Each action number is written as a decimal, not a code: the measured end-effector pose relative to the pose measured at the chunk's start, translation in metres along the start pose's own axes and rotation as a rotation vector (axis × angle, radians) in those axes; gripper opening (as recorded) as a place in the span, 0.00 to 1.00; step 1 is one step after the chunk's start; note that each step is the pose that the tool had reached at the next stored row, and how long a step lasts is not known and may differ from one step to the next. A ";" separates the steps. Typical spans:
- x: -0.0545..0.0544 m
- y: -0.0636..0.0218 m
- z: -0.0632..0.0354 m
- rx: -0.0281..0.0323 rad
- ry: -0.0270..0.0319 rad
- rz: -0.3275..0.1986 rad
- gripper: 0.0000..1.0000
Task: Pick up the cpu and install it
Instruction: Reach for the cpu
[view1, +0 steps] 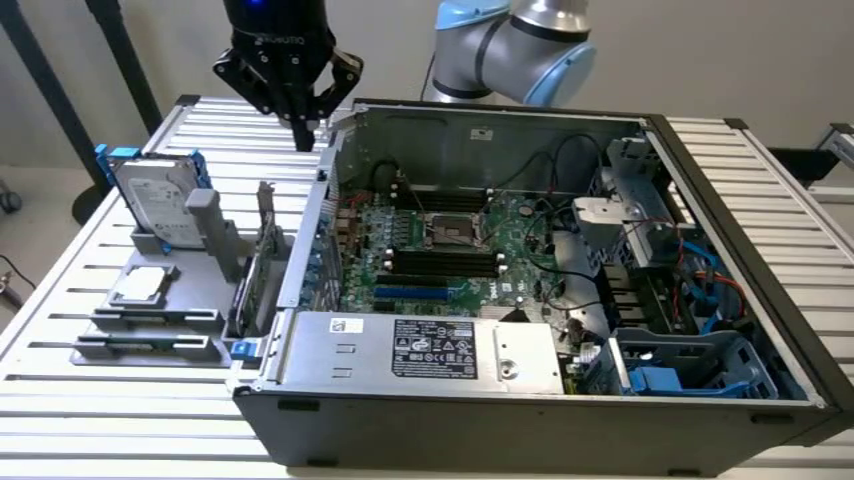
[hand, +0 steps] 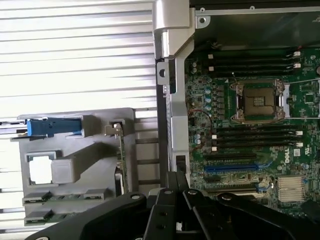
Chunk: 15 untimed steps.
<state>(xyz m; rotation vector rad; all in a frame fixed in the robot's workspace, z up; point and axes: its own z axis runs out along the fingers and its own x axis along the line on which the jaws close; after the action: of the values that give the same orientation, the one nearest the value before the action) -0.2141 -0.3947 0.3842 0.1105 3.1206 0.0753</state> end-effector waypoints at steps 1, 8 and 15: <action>0.005 0.0000 0.0002 0.0002 0.0000 0.000 0.11; 0.036 -0.0001 0.0008 0.0028 0.0010 0.000 0.11; 0.068 -0.0015 0.0014 0.0059 0.0020 0.000 0.11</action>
<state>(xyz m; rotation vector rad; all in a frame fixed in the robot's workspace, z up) -0.2823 -0.3912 0.3817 0.1108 3.1230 0.0661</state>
